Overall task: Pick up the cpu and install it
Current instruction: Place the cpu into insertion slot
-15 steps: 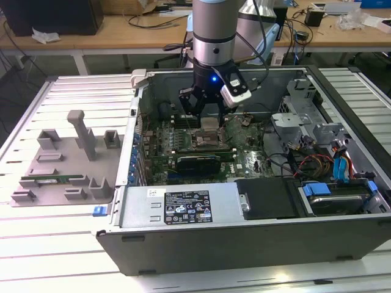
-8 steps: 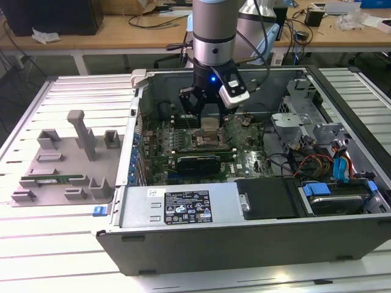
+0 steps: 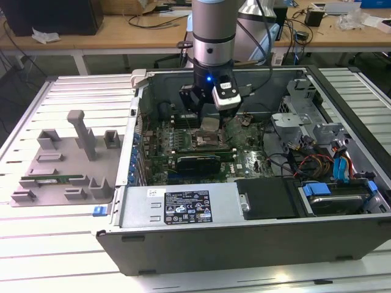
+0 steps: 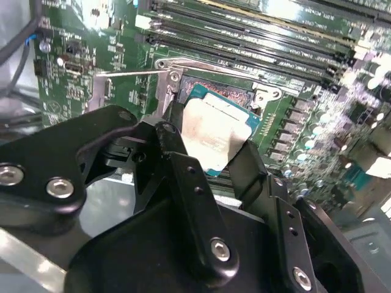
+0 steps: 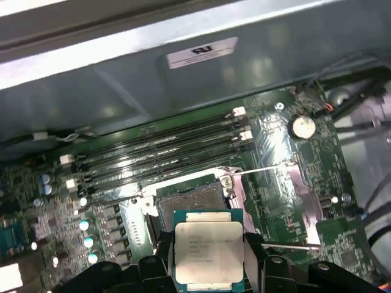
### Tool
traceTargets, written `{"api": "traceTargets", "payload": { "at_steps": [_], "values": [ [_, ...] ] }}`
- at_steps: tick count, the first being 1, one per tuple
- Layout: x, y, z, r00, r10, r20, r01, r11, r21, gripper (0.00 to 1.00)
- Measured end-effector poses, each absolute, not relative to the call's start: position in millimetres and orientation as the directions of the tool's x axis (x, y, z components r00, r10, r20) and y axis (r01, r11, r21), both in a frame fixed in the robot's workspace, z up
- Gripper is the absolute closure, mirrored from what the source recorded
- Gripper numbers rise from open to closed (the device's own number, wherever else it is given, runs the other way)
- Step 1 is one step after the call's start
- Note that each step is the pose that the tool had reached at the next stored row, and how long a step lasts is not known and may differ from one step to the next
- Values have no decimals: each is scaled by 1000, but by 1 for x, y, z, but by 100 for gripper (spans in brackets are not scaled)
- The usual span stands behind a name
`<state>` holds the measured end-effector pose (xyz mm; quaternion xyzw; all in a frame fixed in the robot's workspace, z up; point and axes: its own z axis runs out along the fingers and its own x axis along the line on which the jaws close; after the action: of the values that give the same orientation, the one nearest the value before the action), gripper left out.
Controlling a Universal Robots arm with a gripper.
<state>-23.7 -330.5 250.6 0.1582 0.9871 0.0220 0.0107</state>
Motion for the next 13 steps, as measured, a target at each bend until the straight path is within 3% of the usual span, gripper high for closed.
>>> {"api": "traceTargets", "payload": {
  "at_steps": [13],
  "values": [
    [-24, -331, 249, -777, 630, -14, 629, 776, 47, 46]
  ]
}}
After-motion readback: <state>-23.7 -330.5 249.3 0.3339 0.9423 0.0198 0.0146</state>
